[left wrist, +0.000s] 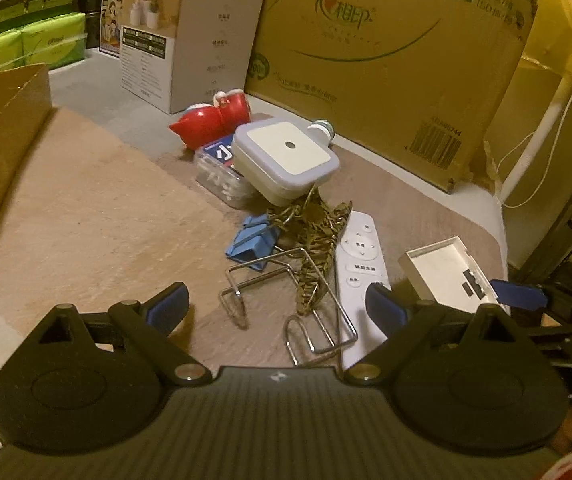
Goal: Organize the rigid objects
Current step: 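Grasp the silver wire holder with the left tool while the right tool holds the plate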
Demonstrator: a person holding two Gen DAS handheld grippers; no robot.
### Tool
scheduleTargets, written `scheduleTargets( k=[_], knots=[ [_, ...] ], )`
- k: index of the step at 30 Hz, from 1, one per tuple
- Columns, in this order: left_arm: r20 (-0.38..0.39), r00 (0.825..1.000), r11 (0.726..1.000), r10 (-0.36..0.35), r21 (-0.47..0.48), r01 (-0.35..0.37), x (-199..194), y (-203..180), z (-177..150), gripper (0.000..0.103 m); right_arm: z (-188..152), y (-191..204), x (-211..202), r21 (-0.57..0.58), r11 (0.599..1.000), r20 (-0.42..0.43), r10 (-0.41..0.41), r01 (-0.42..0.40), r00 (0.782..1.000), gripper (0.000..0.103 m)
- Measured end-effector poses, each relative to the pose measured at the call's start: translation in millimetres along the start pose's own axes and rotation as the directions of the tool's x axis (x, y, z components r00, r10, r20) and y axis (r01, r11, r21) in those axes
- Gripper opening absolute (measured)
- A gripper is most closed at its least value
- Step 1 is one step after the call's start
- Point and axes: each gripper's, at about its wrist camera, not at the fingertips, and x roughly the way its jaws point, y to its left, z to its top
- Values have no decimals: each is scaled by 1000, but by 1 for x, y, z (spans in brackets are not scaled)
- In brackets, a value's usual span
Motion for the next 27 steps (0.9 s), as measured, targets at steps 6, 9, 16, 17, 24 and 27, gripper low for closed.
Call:
scheduleTargets(
  k=[6,9,16,17,24,27],
  knots=[
    [-16,999,999,31,24,-30,10,1,1,86,-2,-1,2,-11,1000,0,-10,10,1000,89],
    [-18,1000,999,15,31,-15,7,9,1,77,-3,1,2,-16,1000,1,-14,14,1000,89],
    [-17,999,991,35,127,-32,-4,22,-3,55,-1,9,1,-22,1000,5,-6,6,1000,89],
    [-16,999,989,32,145,-30,-4,24,-2,57,-1,10,1,-23,1000,5,-5,5,1000,89],
    [17,1000,960,-8,279,3,6,27,10,66,1,12,1,-20,1000,6,-10,10,1000,89],
    [11,1000,951,-23,310,18,11,28,13,66,1,11,2,-18,1000,3,-15,15,1000,89]
  ],
)
